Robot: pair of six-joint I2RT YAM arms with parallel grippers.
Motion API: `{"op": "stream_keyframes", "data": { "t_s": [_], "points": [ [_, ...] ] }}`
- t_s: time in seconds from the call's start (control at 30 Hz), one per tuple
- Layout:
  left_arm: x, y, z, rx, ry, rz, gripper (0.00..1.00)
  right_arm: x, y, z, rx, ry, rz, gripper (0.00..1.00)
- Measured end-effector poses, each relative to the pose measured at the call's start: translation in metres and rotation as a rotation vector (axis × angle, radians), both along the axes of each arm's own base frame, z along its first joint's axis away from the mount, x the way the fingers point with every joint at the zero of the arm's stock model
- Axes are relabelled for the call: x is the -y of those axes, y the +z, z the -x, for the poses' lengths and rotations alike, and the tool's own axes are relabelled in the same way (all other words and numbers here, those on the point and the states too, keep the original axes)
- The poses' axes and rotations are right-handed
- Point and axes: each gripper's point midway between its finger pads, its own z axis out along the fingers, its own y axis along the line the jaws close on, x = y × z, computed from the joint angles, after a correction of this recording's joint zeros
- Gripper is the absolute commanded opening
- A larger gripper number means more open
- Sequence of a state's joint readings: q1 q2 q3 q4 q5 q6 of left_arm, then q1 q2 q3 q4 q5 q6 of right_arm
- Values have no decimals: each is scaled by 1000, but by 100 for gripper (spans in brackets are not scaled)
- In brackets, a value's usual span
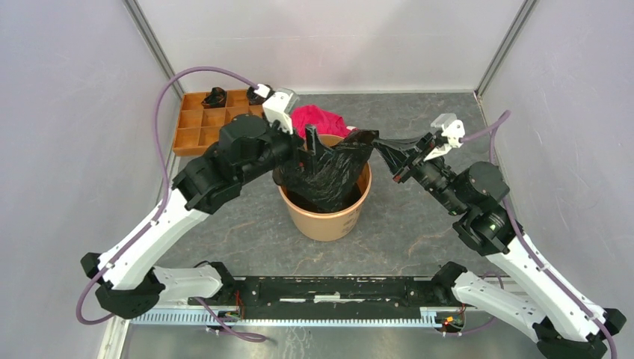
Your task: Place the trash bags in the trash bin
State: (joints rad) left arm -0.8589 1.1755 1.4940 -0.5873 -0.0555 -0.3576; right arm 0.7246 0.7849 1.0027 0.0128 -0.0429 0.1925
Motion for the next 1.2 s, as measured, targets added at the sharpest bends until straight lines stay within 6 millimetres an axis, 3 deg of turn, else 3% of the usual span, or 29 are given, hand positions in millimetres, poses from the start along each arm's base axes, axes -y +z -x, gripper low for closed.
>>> {"op": "stream_keyframes", "data": {
  "t_s": [0.13, 0.27, 0.37, 0.43, 0.53, 0.63, 0.8, 0.9, 0.97, 1.2],
  "points": [
    [-34, 5, 0, 1, 135, -19, 99, 5, -8, 13, 31, 28, 29, 1],
    [-73, 5, 8, -39, 289, 24, 90, 2, -28, 24, 30, 83, 79, 1],
    [-105, -9, 23, -88, 391, 89, 89, -3, -44, 30, 14, 127, 109, 1],
    [-118, -23, 32, -128, 429, 123, 94, -5, -53, 32, -1, 146, 124, 1],
    [-125, -33, 43, -179, 447, 183, 98, -8, -62, 35, -21, 170, 144, 1],
    [-113, -49, 45, -256, 434, 207, 95, -7, -61, 40, -18, 184, 145, 1],
    [-89, -91, 39, -385, 435, 147, 73, -4, -59, 47, -9, 197, 143, 1],
    [-85, -109, 38, -416, 444, 117, 55, -1, -59, 49, -9, 193, 144, 1],
    [-87, -107, 37, -407, 448, 130, 37, 1, -60, 46, -16, 171, 145, 1],
    [-80, -72, 12, -260, 463, 228, 3, -2, -64, 6, -32, 35, 142, 1]
  ]
}}
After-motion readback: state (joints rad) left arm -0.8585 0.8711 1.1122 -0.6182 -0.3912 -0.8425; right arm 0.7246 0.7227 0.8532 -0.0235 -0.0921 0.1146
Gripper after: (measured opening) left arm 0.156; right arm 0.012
